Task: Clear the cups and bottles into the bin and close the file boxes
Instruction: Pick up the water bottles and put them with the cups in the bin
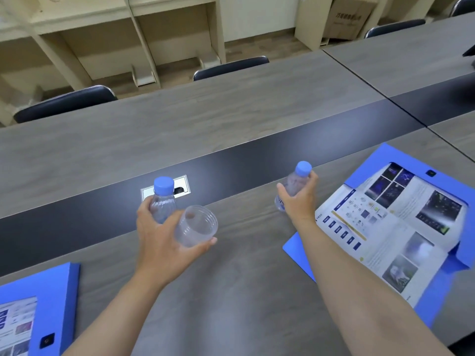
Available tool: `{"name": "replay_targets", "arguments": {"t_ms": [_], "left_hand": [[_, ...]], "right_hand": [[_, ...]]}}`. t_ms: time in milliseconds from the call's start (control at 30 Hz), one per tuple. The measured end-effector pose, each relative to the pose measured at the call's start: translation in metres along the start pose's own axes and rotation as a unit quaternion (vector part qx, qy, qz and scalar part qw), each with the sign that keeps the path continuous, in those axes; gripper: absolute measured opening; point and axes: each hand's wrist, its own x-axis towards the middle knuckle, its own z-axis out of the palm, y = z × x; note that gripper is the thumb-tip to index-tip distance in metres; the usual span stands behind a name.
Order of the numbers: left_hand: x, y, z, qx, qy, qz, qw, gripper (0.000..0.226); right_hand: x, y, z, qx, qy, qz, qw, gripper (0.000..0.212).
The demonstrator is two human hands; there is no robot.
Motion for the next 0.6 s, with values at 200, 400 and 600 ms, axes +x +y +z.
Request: {"name": "replay_targets", "arguments": {"t_ms": [200,400,600], "left_hand": [[-0.013,0.021,-0.016,-0.013,-0.022,0.052,0.998,0.067],[-0.053,0.057,-0.023,-0.057,-0.09,0.122,0.987,0.057],[-0.115,0.108,-0.008,-0.107,-0.205,0.171,0.958,0.048]], "right_hand": [[-0.068,-0.037,-0.05,0.014,0.007,0.0,1.0,0.061],[-0.18,-0.05,-0.132,-0.008,-0.002,-0.012,1.0,0.057],[-0.292,-0.048,-0.226,-0.068,0.068,0.044,0.994,0.075]]}}
